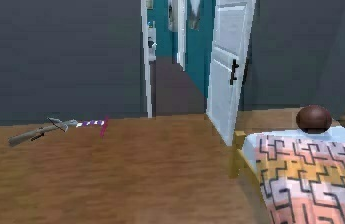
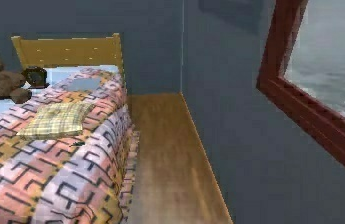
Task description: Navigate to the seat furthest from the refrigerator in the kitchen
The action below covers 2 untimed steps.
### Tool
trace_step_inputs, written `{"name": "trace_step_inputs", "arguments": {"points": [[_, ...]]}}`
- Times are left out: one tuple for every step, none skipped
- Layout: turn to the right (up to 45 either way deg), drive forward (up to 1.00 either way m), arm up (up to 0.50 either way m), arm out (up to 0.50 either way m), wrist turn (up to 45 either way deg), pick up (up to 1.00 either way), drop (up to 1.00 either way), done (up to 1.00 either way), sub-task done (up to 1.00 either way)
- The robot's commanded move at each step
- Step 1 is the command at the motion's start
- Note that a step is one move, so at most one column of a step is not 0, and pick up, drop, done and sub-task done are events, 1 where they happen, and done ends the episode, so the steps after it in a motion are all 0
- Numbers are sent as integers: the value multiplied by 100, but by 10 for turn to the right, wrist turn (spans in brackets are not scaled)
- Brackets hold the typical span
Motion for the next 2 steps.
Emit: {"name": "trace_step_inputs", "arguments": {"points": [[0, 15, 0, 0, 0, 0, 0, 0, 0], [-90, 0, 0, 0, 0, 0, 0, 0, 0]]}}
